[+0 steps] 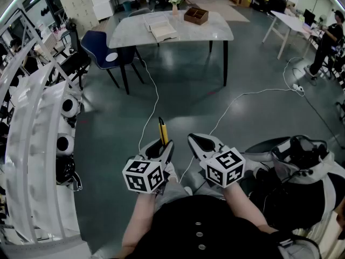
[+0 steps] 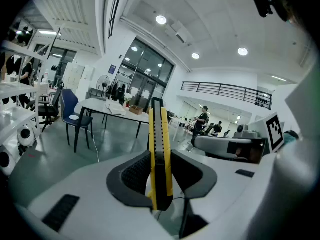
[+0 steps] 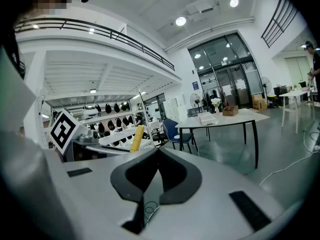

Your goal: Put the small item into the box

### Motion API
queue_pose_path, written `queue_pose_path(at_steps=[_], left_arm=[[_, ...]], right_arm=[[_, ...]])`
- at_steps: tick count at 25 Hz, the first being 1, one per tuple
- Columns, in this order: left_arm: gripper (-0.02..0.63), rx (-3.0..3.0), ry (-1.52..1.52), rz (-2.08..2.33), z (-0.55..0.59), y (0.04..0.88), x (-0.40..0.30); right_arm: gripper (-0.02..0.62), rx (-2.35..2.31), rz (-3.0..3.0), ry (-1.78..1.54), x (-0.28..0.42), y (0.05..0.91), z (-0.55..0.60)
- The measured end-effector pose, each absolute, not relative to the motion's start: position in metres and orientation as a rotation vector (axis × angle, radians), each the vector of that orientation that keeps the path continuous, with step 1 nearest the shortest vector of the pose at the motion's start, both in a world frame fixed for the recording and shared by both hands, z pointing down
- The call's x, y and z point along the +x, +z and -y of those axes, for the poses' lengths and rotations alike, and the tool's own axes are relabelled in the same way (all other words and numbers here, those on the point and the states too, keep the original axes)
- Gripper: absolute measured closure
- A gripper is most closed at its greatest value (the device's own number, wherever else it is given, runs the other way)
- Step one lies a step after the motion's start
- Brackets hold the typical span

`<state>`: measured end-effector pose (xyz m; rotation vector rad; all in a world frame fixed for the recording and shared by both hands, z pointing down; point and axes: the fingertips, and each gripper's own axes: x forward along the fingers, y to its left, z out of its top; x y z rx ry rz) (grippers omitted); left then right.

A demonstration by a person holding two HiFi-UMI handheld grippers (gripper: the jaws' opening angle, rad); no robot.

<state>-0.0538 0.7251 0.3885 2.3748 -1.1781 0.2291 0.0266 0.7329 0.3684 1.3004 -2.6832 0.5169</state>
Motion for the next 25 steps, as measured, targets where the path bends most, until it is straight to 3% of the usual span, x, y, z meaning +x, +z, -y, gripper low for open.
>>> queue_pose_path(at_steps=[25], left_arm=[[0.469, 2.420, 0.209, 1.186, -0.718, 0.379, -0.059]], right_arm=[[0.592, 1.336, 2.723, 0.536, 0.025, 0.366, -0.729]])
